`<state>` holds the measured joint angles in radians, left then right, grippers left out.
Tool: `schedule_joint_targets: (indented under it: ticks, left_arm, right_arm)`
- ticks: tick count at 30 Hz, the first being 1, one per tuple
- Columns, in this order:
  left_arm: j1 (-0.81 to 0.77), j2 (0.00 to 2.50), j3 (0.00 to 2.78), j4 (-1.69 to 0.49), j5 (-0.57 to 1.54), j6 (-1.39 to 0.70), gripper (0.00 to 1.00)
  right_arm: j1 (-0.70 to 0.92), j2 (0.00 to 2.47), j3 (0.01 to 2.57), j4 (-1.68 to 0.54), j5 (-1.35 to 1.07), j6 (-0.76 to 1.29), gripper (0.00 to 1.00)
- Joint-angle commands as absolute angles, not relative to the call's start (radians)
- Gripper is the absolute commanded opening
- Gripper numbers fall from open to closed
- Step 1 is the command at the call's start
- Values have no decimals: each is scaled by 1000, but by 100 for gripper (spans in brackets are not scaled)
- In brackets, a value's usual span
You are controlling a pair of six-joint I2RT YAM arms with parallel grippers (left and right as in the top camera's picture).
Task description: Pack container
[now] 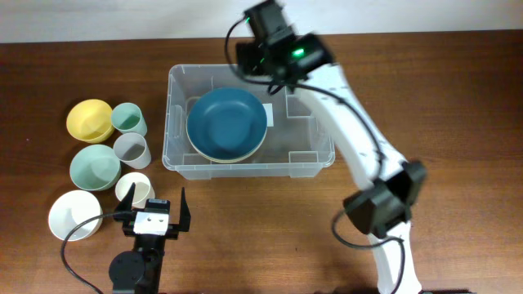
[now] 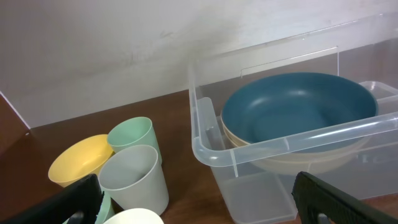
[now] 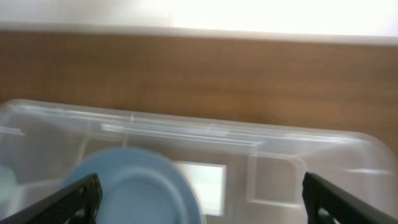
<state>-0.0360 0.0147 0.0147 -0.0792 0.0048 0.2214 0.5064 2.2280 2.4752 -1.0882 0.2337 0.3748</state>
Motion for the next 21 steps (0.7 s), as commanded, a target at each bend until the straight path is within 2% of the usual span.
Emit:
schedule_joint_targets:
  ticks: [1, 6, 13, 21]
  left_arm:
    - [-30, 9, 9, -81, 20, 237, 100]
    - [-30, 9, 9, -81, 20, 237, 100]
    - [-30, 9, 9, -81, 19, 237, 100]
    - [-30, 9, 9, -81, 20, 237, 100]
  right_arm:
    - [435, 2145, 2589, -1201, 370, 375, 99]
    - [296, 2125, 2645, -1414, 405, 456, 99]
    - [11, 2123, 2645, -1657, 375, 593, 99]
    - [-236, 2123, 2577, -1699, 192, 581, 99]
